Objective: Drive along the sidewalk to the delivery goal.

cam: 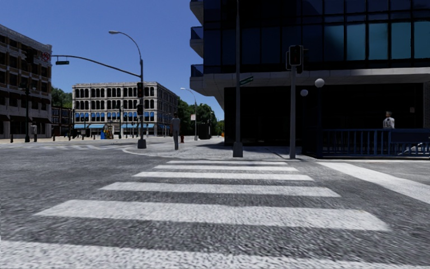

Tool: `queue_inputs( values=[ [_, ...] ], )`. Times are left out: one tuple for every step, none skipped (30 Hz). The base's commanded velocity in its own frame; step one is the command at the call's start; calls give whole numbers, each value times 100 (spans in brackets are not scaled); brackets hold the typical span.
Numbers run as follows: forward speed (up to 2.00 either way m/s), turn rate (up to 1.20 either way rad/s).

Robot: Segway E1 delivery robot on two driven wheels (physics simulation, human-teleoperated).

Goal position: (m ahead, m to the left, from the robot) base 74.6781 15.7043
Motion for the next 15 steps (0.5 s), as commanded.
queue_inputs(
  values=[
    [200,0],
    [200,0],
    [200,0],
    [200,0],
    [200,0],
    [200,0],
    [200,0],
    [200,0],
    [200,0],
    [200,0],
    [200,0],
    [200,0],
    [200,0],
    [200,0],
    [200,0]
  ],
)
